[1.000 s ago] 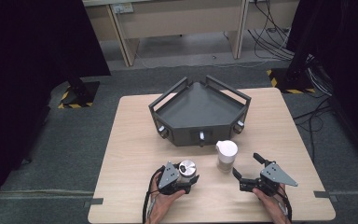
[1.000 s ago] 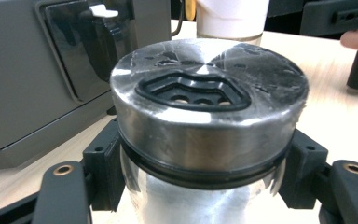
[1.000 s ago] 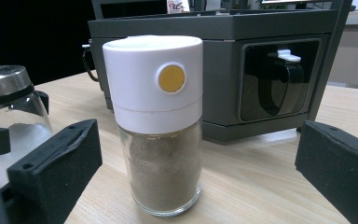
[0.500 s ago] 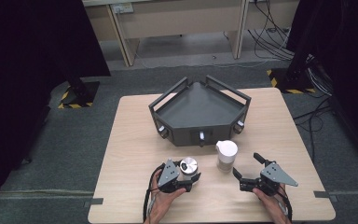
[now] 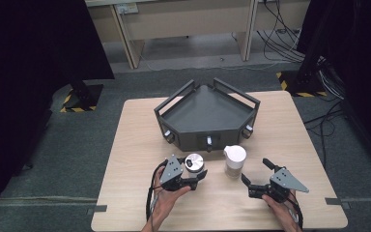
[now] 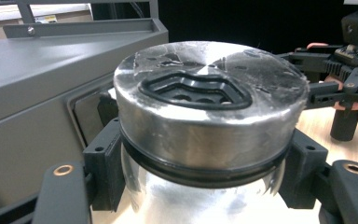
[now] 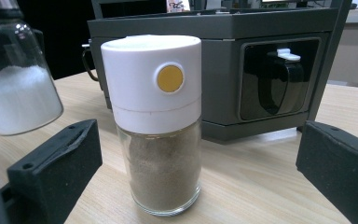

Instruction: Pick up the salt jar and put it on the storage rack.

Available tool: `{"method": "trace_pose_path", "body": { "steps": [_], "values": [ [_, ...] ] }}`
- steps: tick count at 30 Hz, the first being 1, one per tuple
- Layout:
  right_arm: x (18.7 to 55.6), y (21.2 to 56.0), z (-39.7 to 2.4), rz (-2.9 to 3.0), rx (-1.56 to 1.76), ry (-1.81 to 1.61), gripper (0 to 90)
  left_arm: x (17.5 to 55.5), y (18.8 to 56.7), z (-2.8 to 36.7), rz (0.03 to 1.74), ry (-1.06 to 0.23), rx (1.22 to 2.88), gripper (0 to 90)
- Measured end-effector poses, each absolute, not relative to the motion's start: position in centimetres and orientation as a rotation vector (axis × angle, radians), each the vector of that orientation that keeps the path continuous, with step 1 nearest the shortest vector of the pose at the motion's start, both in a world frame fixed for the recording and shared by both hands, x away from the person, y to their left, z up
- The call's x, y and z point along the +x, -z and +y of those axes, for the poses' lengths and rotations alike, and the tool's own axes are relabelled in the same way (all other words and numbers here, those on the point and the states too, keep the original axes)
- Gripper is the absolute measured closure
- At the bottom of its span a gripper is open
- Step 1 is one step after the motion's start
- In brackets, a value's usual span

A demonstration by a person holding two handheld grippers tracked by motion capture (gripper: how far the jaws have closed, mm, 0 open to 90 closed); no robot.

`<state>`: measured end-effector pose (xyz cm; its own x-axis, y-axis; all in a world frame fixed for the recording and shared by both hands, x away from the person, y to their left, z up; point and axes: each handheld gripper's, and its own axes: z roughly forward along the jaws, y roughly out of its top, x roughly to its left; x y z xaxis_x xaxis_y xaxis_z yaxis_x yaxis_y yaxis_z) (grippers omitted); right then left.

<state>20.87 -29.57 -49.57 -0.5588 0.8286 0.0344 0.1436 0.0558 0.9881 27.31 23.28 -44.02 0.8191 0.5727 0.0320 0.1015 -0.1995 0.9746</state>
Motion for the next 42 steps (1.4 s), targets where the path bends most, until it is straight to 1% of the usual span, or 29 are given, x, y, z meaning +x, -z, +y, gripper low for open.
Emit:
{"method": "trace_pose_path", "body": {
  "steps": [12, 21, 33, 42],
  "values": [
    [20.9, 49.6, -29.7, 1.763, 0.977, -1.550, 0.2, 28.3, 42.5, 23.3, 0.502, -0.448, 1.735, 30.6],
    [20.9, 49.6, -29.7, 1.763, 0.975, -1.551, 0.2, 29.6, 39.7, 23.4, 0.507, -0.466, 1.720, 30.6],
    [20.8, 49.5, -29.7, 1.756, 0.978, -1.554, 0.2, 32.1, 35.0, 22.2, 0.529, -0.497, 1.730, 30.6],
    [20.9, 49.5, -29.8, 1.756, 0.978, -1.553, 0.2, 34.5, 33.4, 21.2, 0.598, -0.537, 1.693, 30.6]
  ]
}}
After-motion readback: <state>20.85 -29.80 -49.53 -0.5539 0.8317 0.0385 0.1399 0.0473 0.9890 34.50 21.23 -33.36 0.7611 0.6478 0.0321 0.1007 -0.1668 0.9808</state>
